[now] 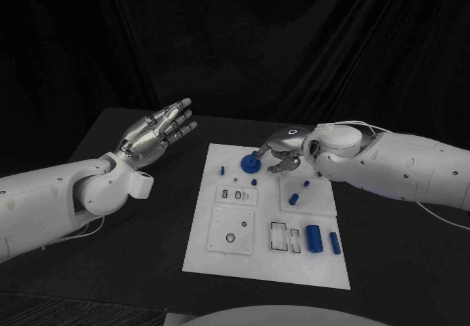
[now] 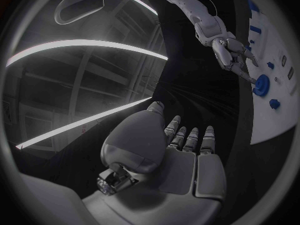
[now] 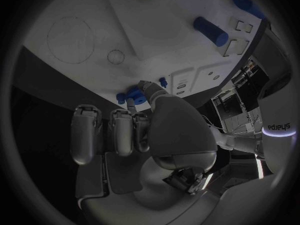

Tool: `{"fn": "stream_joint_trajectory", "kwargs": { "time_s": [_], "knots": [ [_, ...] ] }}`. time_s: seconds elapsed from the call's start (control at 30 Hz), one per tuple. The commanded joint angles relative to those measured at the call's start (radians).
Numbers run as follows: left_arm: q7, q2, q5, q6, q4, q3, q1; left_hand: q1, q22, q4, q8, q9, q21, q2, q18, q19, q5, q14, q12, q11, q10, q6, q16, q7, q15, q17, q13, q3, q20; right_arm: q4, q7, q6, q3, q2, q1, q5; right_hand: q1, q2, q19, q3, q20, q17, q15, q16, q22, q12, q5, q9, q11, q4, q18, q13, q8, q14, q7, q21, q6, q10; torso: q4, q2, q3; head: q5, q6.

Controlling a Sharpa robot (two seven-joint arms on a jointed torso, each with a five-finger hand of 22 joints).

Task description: Assemble the parts on the task board

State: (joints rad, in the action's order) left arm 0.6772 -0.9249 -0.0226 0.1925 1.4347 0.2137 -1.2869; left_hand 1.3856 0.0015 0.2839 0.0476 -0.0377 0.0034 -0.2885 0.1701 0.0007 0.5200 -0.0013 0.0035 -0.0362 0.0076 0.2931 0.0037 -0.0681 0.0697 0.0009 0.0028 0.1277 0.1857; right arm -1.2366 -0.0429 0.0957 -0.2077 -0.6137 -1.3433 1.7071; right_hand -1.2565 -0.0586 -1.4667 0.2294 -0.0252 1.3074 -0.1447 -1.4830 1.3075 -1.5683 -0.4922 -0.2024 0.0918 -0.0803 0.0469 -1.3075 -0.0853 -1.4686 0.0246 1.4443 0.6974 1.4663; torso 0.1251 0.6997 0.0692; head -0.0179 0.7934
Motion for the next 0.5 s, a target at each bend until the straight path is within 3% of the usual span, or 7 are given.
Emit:
{"fn": "stream_joint_trajectory", "kwargs": {
  "time_s": [0.03, 0.27, 0.5],
  "knots": [
    [0.014, 0.001, 0.001, 0.011, 0.002, -0.001, 0.001, 0.014, -0.002, 0.001, 0.005, -0.001, -0.003, 0.000, 0.010, -0.001, 0.005, 0.001, -0.001, -0.005, 0.000, 0.007, -0.004, -0.003, -0.001, -0.001, 0.000, -0.005, -0.001, 0.001, -0.004, -0.029, 0.000, 0.001, 0.003, 0.002, 0.004, 0.008, -0.030, 0.008, -0.010, 0.103, -0.008, 0.004, 0.199, -0.002, -0.008, 0.000, 0.006, -0.002, -0.010, -0.263, -0.006, -0.071, 0.001, -0.006, 0.013, 0.104, -0.0032, 0.000, 0.0007, 0.002, 0.000],
    [0.014, 0.000, 0.001, 0.012, 0.002, -0.001, 0.001, 0.014, -0.002, 0.000, 0.005, -0.001, -0.003, -0.001, 0.010, -0.001, 0.006, 0.001, -0.001, -0.005, 0.001, 0.008, -0.004, -0.003, -0.001, -0.001, 0.000, -0.007, -0.001, 0.002, 0.004, -0.058, 0.000, 0.004, 0.003, 0.002, 0.013, 0.011, -0.030, 0.027, -0.011, 0.105, -0.007, 0.003, 0.200, -0.002, -0.030, 0.005, 0.002, 0.002, -0.010, -0.263, -0.015, -0.072, -0.008, -0.008, 0.056, 0.104, -0.0052, -0.001, 0.0011, 0.003, 0.000],
    [0.015, -0.002, 0.001, 0.011, 0.003, -0.001, 0.001, 0.015, -0.002, 0.000, 0.005, -0.001, -0.003, -0.002, 0.010, -0.001, 0.007, 0.001, 0.000, -0.006, 0.001, 0.008, -0.004, -0.003, -0.001, -0.001, 0.000, -0.008, -0.001, 0.003, 0.003, -0.060, 0.000, 0.005, 0.003, 0.002, 0.029, 0.008, -0.029, 0.048, -0.005, 0.107, 0.000, 0.002, 0.200, -0.002, -0.040, 0.005, -0.010, 0.004, -0.009, -0.263, -0.028, -0.072, -0.023, -0.012, 0.112, 0.104, -0.0049, 0.000, 0.0009, 0.005, -0.009]
  ]
}}
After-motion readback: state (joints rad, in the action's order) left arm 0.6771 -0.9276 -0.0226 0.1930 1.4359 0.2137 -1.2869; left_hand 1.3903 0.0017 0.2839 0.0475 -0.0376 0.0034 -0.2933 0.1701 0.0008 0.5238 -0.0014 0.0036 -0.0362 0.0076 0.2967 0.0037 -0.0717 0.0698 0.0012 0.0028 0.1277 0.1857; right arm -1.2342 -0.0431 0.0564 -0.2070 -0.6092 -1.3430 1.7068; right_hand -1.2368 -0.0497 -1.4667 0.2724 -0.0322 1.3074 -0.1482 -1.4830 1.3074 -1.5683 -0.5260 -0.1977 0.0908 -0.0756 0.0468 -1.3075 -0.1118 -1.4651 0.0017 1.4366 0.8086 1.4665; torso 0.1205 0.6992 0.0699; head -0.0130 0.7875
